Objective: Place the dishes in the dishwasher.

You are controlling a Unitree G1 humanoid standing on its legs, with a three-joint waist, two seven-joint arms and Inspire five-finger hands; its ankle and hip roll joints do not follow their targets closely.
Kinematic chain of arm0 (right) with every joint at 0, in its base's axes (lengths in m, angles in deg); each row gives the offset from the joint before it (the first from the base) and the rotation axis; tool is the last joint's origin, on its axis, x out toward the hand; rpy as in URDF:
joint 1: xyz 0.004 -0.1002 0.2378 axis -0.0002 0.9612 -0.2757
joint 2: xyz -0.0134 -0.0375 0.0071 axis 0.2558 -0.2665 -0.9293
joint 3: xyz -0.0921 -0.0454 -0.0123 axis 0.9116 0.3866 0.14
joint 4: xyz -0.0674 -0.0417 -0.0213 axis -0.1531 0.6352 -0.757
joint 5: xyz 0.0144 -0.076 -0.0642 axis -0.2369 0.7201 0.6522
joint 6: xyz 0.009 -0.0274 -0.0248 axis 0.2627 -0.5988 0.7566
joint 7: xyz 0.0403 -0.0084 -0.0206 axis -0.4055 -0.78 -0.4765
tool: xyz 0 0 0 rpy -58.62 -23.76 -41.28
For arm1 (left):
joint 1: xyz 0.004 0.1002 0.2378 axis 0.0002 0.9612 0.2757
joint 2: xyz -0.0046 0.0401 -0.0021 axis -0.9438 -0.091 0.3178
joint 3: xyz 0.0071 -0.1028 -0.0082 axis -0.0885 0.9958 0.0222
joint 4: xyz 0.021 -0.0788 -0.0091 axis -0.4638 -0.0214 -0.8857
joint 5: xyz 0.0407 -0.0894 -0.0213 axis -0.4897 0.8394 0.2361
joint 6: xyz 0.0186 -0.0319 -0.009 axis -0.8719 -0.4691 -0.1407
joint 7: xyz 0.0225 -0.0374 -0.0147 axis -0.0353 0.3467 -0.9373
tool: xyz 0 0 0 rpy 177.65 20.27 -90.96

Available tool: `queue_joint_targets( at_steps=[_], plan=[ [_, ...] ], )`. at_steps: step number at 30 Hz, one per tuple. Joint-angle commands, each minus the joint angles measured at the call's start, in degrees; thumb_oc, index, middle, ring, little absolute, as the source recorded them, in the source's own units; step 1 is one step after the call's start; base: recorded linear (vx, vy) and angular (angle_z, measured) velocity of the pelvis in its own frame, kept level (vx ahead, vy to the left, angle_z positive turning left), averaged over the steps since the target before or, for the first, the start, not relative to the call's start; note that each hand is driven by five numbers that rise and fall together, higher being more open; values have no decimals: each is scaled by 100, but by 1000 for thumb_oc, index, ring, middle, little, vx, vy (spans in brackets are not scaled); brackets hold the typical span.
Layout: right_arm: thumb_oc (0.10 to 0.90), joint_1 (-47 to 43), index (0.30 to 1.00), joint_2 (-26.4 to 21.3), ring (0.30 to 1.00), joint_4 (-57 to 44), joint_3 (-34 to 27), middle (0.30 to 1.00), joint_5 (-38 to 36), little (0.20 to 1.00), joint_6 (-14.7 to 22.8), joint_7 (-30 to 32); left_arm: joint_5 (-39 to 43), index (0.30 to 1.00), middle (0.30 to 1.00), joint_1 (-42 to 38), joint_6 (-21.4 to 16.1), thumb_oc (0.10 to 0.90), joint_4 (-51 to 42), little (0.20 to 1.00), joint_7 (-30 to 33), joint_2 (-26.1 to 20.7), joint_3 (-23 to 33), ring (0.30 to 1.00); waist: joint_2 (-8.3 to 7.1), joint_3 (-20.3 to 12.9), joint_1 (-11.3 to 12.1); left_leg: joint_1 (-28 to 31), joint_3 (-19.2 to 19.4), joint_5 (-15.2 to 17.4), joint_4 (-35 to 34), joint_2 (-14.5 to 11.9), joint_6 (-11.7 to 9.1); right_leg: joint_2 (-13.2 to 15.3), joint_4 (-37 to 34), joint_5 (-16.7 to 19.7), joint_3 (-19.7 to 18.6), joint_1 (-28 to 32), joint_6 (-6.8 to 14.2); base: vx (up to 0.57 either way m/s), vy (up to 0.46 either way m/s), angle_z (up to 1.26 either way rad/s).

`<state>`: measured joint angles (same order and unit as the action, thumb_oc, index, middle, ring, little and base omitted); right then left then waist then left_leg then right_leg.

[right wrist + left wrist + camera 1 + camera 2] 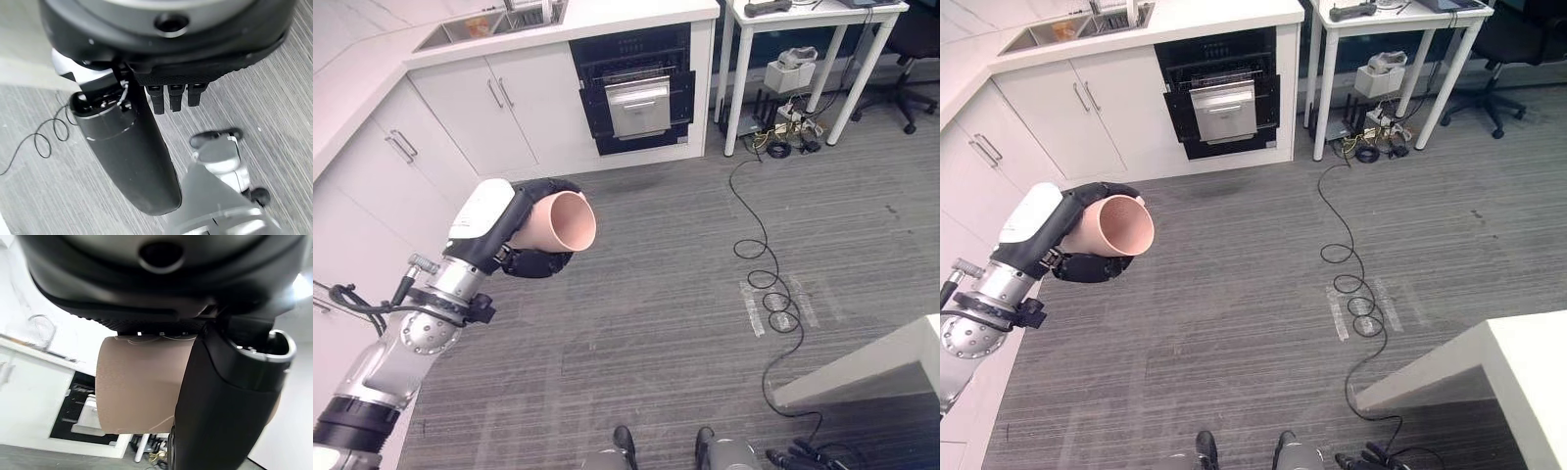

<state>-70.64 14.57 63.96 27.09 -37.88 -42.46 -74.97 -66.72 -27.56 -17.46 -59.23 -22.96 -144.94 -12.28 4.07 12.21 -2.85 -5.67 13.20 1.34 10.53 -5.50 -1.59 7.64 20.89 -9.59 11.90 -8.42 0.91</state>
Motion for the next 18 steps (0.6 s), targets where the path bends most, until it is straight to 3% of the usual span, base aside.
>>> queue_joint_targets(
  at_steps=[1, 5, 6, 9, 11, 12, 13, 14, 16, 17, 18],
  plan=[
    [800, -117, 900, -60, 900, -48, -74, 900, -215, 900, 325, -94, 211, 300, 300, -776, -181, 400, -224, 300, 451, -149, 615, 300, 20, -361, -32, -181, -226, 1084, 666, -29, -165, 274, -370, -232, 261, 489, 716, 0, 0, 0],
    [800, -81, 900, 26, 900, -103, -33, 900, -169, 900, 230, -63, 161, 300, 300, -822, -161, 400, -221, 300, 494, -136, 557, 300, -3, -395, -30, -162, -245, 1130, 666, 28, -102, 283, -370, -210, 217, 483, 746, -5, 5, 1],
    [800, -107, 900, -274, 900, -135, -315, 900, -1605, 900, -464, -468, 444, 300, 300, -1416, 151, 400, -418, 300, 586, 242, -3, 300, 145, 92, -336, 0, 182, 861, 666, 53, -73, -153, -370, -380, 162, 740, 350, -15, 1, 4],
    [800, -100, 900, -113, 900, -231, -295, 900, -1470, 900, -396, -728, 414, 300, 300, -1456, 228, 400, -330, 300, 711, 287, -34, 300, 141, 32, -406, 45, 313, 864, 666, -20, -90, -200, -370, -387, 176, 704, 327, 17, -43, 8],
    [800, -94, 900, 56, 900, -332, -141, 900, -1353, 900, -298, -625, 449, 300, 300, -1514, 304, 400, -211, 300, 833, 287, -86, 300, 116, 1, -435, 112, 215, 942, 666, 122, 22, -235, -370, -362, 53, 657, 314, 66, -71, -2],
    [800, -83, 900, 90, 900, -329, -98, 900, -1384, 900, -510, -661, 442, 300, 300, -1582, 245, 400, -59, 300, 836, 322, -101, 300, 22, 23, -448, 259, 300, 942, 666, 177, 89, -163, -370, -356, 51, 692, 275, 94, -137, 0],
    [800, -108, 900, 55, 900, -283, -74, 900, -1330, 900, -566, -721, 416, 300, 300, -1658, 198, 400, 22, 300, 705, 375, -104, 300, -146, 93, -380, 324, 355, 780, 728, 327, 59, -22, -370, -361, 30, 774, 201, 136, -149, 1],
    [800, -162, 900, -24, 900, -161, -45, 900, -1186, 900, -467, -767, 391, 300, 300, -1691, 221, 400, 25, 300, 579, 385, -127, 300, -187, 203, -274, -5, 242, 645, 1082, 356, -43, -33, -370, -410, -8, 884, 155, 167, -72, -3],
    [800, -201, 900, -80, 900, -65, -78, 900, -1079, 900, -404, -797, 370, 300, 300, -1668, 280, 400, 17, 300, 520, 421, -128, 300, -170, 236, -196, -131, 244, 480, 849, 399, -117, -59, -370, -460, -35, 961, 179, 230, 69, -1],
    [800, -243, 900, -114, 900, -45, -92, 900, -982, 900, -397, -800, 345, 300, 300, -1604, 297, 400, -2, 300, 465, 441, -118, 300, -90, 227, -119, -325, 198, 445, 666, 313, -216, -153, -370, -596, -78, 1075, 231, 332, 140, 8],
    [800, -303, 900, -133, 900, -80, -63, 900, -904, 900, -445, -698, 269, 300, 300, -1498, 285, 400, -98, 300, 366, 451, -75, 300, 51, 222, -16, -750, 206, 152, 666, 14, -270, -324, -370, -636, -22, 1123, 202, 384, 144, 14]
  ],
)
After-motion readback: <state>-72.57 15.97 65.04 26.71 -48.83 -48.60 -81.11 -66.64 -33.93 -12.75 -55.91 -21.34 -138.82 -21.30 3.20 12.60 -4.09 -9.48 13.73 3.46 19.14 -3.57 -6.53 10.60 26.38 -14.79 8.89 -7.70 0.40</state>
